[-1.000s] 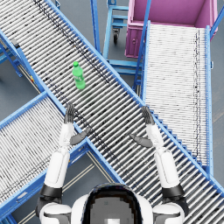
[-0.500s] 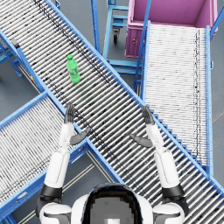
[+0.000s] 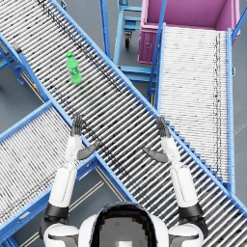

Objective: Pick up the oil and place it on the left assembly line, put the cola on the right, and keep Sprite still

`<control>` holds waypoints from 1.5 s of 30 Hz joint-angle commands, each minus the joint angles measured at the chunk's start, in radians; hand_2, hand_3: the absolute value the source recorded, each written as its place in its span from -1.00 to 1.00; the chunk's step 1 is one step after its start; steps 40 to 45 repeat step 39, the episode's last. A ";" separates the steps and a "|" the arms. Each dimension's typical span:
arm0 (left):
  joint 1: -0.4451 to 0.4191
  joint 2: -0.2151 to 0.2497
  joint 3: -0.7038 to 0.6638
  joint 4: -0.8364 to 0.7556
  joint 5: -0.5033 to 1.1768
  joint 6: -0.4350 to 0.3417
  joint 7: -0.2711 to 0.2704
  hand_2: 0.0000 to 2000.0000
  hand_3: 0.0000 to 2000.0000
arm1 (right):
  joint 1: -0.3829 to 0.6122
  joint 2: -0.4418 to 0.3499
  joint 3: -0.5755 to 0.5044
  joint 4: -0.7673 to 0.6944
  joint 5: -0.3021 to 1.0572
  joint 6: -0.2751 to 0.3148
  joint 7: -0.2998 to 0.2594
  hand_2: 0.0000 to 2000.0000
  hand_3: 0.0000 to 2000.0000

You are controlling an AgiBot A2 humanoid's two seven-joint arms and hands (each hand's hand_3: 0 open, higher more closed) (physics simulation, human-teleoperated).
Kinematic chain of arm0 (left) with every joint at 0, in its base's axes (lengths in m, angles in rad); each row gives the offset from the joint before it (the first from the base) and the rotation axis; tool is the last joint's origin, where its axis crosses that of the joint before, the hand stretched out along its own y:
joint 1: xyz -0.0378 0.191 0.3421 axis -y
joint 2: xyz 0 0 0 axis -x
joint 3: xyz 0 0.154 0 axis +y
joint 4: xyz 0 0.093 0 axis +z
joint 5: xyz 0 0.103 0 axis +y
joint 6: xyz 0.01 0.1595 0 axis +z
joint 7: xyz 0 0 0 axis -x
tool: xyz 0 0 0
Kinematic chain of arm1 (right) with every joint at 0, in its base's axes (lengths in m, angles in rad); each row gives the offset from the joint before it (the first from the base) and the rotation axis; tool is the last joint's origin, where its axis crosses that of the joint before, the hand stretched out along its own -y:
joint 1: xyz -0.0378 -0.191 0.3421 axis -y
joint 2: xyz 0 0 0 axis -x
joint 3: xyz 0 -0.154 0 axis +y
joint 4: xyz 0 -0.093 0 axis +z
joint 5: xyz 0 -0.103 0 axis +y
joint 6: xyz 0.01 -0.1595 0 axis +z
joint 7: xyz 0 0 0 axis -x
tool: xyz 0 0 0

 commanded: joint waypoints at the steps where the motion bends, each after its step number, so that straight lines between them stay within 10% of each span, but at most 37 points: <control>1: 0.000 0.000 0.000 0.000 0.000 0.000 0.000 -1.00 -1.00 | 0.000 0.000 0.000 0.000 0.000 0.000 0.000 -1.00 -1.00; 45: 0.000 0.000 0.000 0.000 0.000 0.000 0.000 -1.00 -1.00 | 0.000 0.000 0.000 0.000 0.000 0.000 0.000 -1.00 -1.00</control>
